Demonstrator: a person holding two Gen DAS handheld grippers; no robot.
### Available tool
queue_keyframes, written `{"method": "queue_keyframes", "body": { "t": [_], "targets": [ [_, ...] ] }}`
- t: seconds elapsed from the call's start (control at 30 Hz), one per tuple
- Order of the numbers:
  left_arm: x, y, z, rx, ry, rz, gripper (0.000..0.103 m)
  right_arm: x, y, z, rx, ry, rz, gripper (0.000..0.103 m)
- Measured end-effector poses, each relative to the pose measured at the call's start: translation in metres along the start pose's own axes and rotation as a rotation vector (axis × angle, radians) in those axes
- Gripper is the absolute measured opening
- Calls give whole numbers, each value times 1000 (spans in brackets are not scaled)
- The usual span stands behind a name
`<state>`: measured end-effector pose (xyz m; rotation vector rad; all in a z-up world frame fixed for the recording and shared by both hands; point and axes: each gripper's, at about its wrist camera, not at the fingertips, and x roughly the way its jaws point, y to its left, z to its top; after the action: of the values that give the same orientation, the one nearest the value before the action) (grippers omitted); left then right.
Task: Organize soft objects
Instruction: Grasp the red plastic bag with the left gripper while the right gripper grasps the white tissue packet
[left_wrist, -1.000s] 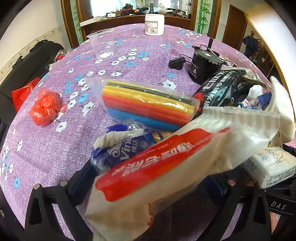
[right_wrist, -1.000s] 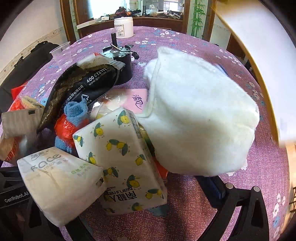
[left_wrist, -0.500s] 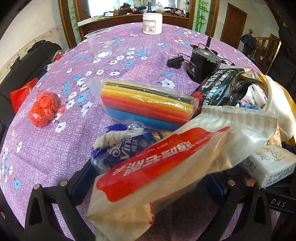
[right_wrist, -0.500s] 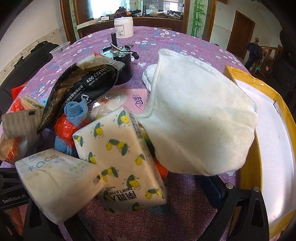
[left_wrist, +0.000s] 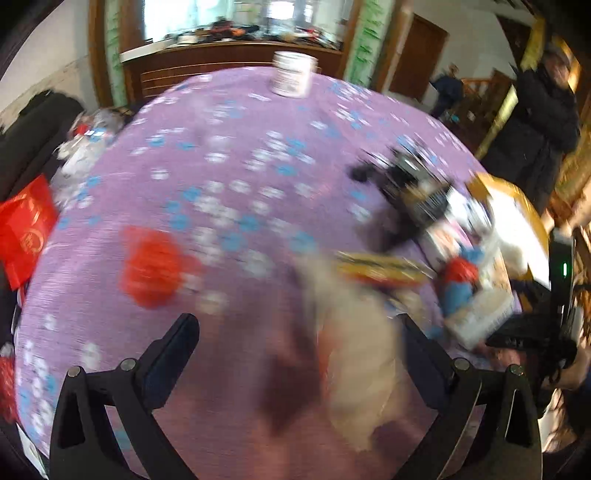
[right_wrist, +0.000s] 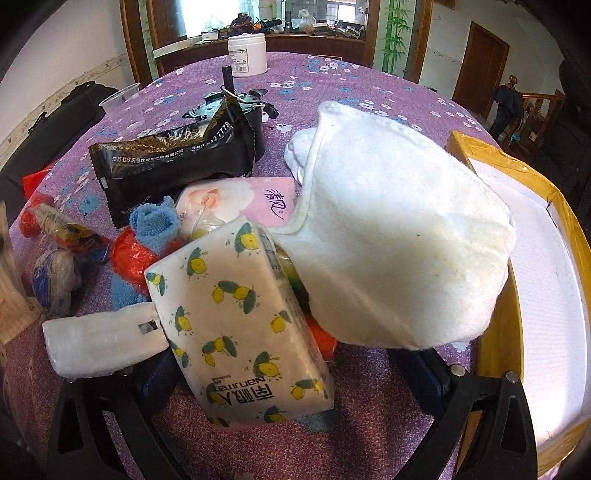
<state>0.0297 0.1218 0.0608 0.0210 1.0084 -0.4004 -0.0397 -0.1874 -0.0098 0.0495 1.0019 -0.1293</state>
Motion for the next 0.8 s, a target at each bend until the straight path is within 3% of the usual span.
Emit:
{"method": "queue_keyframes", "body": {
  "t": [0.07, 0.13, 0.27, 0.37, 0.63, 0.7, 0.73, 0.8],
  "targets": [
    [0, 32, 11, -51, 17, -13, 102, 2, -1, 0, -4, 17, -1, 102],
    [-1, 56, 19, -76, 21, -15, 100, 2, -6, 3, 14, 94, -4, 102],
    [10, 81, 35, -81, 77, -108, 99, -25, -1, 4, -28, 95, -15, 100],
    [7, 95, 40, -121, 63, -124, 99, -57, -2, 1, -76, 72, -23, 100],
    [40, 113, 39, -179, 146, -13, 99, -102, 15, 24, -125, -51, -15, 100],
    [49, 112, 41, -168, 150, 23, 98, -110, 21, 35, -128, -97, 33, 97],
    [52, 111, 42, -163, 149, 25, 96, -114, 25, 40, -140, -112, 53, 97],
    [65, 106, 46, -143, 175, 62, 79, -116, 42, 50, -202, -126, 69, 97]
  ]
}}
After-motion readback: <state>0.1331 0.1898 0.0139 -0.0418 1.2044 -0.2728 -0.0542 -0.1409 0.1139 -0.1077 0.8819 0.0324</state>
